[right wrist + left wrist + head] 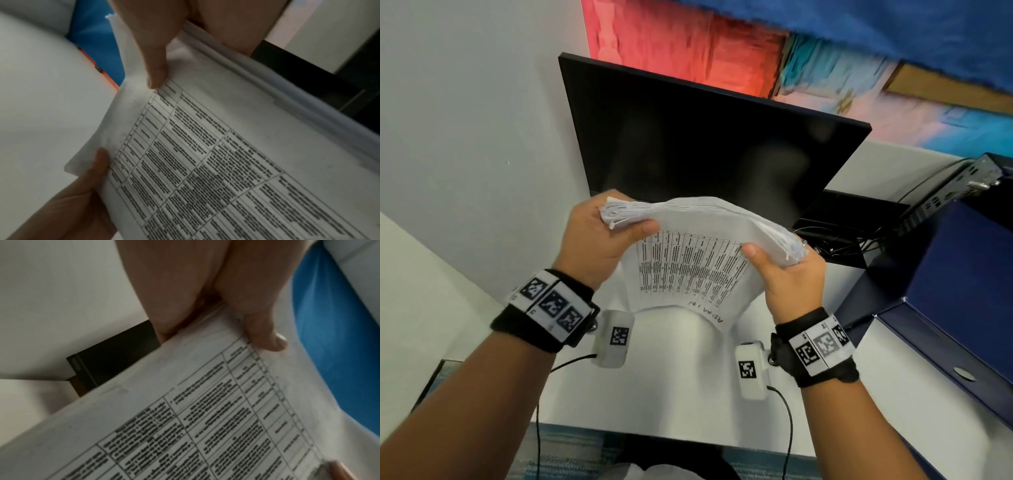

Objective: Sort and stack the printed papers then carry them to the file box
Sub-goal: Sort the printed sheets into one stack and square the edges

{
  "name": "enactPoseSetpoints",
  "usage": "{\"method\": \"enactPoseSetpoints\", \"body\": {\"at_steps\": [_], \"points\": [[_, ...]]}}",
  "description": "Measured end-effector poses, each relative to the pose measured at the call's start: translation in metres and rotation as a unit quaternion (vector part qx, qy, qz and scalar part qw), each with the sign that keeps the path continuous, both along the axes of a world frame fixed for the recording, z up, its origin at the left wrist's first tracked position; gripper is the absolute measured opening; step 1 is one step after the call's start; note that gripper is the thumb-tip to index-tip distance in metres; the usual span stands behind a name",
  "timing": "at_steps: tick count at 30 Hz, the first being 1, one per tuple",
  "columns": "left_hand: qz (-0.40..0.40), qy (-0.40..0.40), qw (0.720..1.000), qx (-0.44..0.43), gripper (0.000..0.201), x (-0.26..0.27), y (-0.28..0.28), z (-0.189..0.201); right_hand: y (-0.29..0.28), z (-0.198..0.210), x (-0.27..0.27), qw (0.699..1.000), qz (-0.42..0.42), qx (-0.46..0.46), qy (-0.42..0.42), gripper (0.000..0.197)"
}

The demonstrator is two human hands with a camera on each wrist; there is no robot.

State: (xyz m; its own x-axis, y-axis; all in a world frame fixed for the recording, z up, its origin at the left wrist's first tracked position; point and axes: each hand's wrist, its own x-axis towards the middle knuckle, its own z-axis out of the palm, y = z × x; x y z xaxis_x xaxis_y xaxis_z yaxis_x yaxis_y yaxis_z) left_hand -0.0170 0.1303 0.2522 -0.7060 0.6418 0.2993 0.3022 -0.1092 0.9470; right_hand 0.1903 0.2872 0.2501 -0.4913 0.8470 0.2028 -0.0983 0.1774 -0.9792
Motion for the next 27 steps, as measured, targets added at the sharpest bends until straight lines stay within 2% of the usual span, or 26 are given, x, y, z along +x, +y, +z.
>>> {"method": "enactPoseSetpoints", "body": {"at_steps": [2, 4, 5, 7, 10, 12, 14, 18, 22, 25, 27], "points": [[-0.021, -0.021, 1.000, -0.009, 0.033, -0.003, -0.003, -0.011, -0.004, -0.003, 0.001, 1.000, -0.004, -0.001, 0.008, 0.035], [-0.061, -0.083, 0.994, -0.028, 0.058, -0.002, -0.004, -0.029, -0.010, -0.006, 0.000, 1.000, -0.020, -0.009, 0.011, 0.041], [-0.075, -0.105, 0.991, -0.034, 0.068, -0.002, -0.004, -0.036, -0.013, -0.006, -0.001, 0.999, -0.028, -0.005, 0.017, 0.040], [-0.080, -0.114, 0.990, -0.030, 0.076, 0.001, -0.005, -0.042, -0.018, -0.004, -0.005, 0.999, -0.036, 0.009, 0.035, 0.031], [-0.057, -0.112, 0.992, -0.016, 0.077, 0.006, -0.005, -0.038, -0.022, 0.001, -0.009, 0.997, -0.052, 0.045, 0.033, 0.014], [-0.051, -0.103, 0.993, -0.011, 0.068, 0.008, -0.005, -0.033, -0.021, 0.003, -0.012, 0.995, -0.069, 0.063, 0.020, 0.010], [-0.051, -0.098, 0.994, -0.008, 0.057, 0.009, -0.005, -0.030, -0.019, 0.002, -0.013, 0.993, -0.094, 0.069, 0.010, 0.012], [-0.042, -0.090, 0.995, -0.002, 0.054, 0.009, -0.003, -0.030, -0.015, 0.000, -0.012, 0.990, -0.125, 0.056, 0.021, 0.023], [-0.042, -0.083, 0.996, -0.003, 0.058, 0.009, -0.005, -0.031, -0.018, 0.002, -0.016, 0.993, -0.105, 0.049, 0.036, 0.015], [-0.034, -0.074, 0.997, 0.000, 0.058, 0.010, -0.006, -0.028, -0.017, 0.001, -0.017, 0.992, -0.105, 0.042, 0.052, 0.017], [-0.023, -0.075, 0.997, 0.006, 0.052, 0.011, -0.006, -0.027, -0.015, 0.000, -0.011, 0.992, -0.074, 0.024, 0.095, 0.034]]}}
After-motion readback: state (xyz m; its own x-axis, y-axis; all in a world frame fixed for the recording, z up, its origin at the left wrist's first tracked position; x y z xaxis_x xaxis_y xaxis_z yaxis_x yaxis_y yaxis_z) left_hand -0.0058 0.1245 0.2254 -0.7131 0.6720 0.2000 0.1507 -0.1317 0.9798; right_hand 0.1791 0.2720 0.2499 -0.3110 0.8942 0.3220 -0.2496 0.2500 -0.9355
